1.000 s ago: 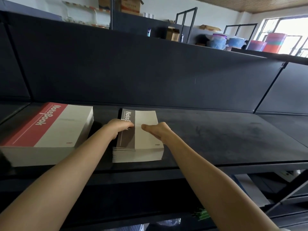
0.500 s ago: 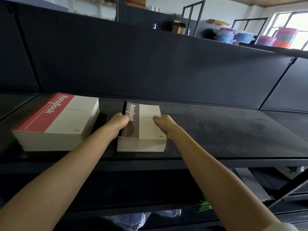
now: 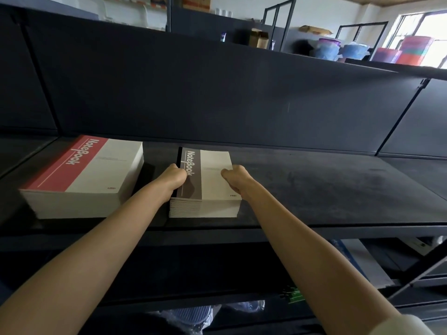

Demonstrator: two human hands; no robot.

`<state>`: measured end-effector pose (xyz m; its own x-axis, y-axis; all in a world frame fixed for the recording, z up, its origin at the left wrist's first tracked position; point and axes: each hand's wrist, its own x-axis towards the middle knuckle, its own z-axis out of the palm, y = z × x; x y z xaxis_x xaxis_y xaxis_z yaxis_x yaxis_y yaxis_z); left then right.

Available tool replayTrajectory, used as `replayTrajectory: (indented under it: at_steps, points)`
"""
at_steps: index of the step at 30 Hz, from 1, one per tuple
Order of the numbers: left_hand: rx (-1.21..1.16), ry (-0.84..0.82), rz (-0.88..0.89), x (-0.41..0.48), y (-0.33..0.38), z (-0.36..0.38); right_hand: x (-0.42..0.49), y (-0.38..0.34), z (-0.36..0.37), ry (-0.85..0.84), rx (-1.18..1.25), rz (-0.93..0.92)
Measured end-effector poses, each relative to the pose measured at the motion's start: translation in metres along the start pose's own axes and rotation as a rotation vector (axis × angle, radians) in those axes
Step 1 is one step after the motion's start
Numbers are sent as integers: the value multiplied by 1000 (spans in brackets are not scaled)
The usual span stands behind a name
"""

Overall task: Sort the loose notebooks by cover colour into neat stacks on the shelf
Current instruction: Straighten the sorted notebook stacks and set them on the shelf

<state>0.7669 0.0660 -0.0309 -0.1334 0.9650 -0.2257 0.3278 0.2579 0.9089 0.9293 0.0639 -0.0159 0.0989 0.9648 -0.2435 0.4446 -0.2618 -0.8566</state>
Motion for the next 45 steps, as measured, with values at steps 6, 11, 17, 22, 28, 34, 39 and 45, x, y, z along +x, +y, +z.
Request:
replayTrajectory:
  at_steps: [6, 11, 17, 22, 28, 34, 39, 45]
  points:
    - [-12, -29, 3, -1, 0, 0, 0, -1, 2, 0, 17, 5]
    - [26, -11, -6, -3, 3, -1, -2, -1, -2, -13, 18, 8]
    - [661, 217, 325, -22, 34, 4, -5, 1, -19, 45, -82, -50]
    - [962, 152, 565, -47, 67, 56, -24, 16, -49, 132, -553, -216]
    - [1142, 109, 600, -85, 74, 138, -44, 68, -110, 181, -882, -213]
    - [1058, 101, 555, -126, 68, 213, -69, 126, -181, 156, -945, -193]
    - [993, 151, 552, -169, 56, 266, -97, 175, -218, 136, -961, -272]
    - [965, 182, 560, -214, 25, 305, -128, 227, -233, 108, -960, -354]
